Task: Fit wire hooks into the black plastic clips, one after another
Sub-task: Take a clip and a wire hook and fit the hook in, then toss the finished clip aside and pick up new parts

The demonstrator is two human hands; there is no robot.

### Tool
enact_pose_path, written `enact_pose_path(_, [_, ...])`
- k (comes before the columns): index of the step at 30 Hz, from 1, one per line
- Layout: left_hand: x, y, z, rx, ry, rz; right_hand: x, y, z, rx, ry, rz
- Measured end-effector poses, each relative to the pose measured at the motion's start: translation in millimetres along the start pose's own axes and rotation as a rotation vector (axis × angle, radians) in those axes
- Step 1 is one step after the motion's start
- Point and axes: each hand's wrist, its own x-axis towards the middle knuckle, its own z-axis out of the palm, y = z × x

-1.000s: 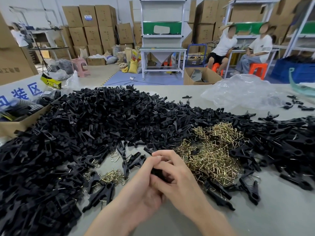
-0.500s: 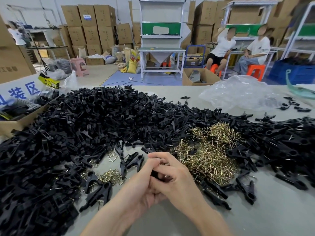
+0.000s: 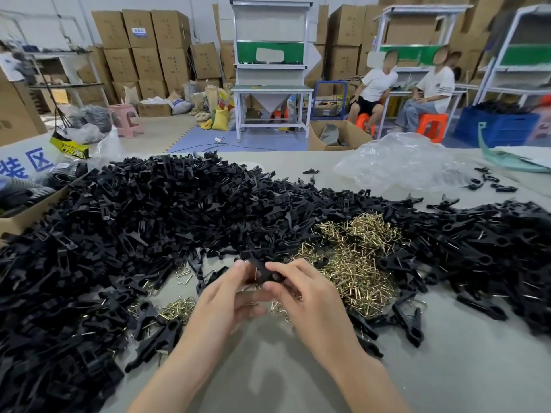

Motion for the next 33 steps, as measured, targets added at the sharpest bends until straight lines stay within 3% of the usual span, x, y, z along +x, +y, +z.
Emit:
enact_pose_path(2, [-4, -3, -3, 0.181, 0.048, 0.124, 5, 3, -12, 0.050, 0.115, 0.070])
enact_pose_path(4, [-7, -5, -7, 0.548, 0.099, 0.301, 19, 8, -38, 0.242, 0.314, 0.215])
enact_pose_path(6, [-7, -7, -11, 0.887, 0.141, 0.391, 41, 20, -76, 0.565, 0.624, 0.373])
enact_pose_path(8, [-5, -8, -13, 1.060, 0.221, 0.398, 61, 30, -115, 0.979, 0.889, 0.499])
enact_pose_path(10, [-3, -10, -18, 1.192, 0.323, 0.346, 68, 35, -131, 1.181, 0.901, 0.606])
enact_pose_path(12, [-2, -13, -22, 1.325, 0.382, 0.285, 63, 31, -118, 1.170, 0.717, 0.668])
enact_pose_path(14, [1, -15, -26, 1.434, 0.368, 0.225, 52, 20, -87, 1.034, 0.515, 0.655])
enact_pose_path(16, [3, -16, -29, 1.505, 0.315, 0.178, 40, 6, -50, 0.740, 0.347, 0.577])
enact_pose_path(20, [6, -13, -34, 1.482, 0.281, 0.240, 14, -2, 13, -0.124, 0.055, 0.164])
enact_pose_path(22, [8, -11, -34, 1.440, 0.251, 0.275, 8, 2, 27, -0.442, -0.062, 0.006])
enact_pose_path(33, [18, -16, -38, 1.104, 0.222, 0.398, 11, 11, 31, -0.550, -0.055, 0.021])
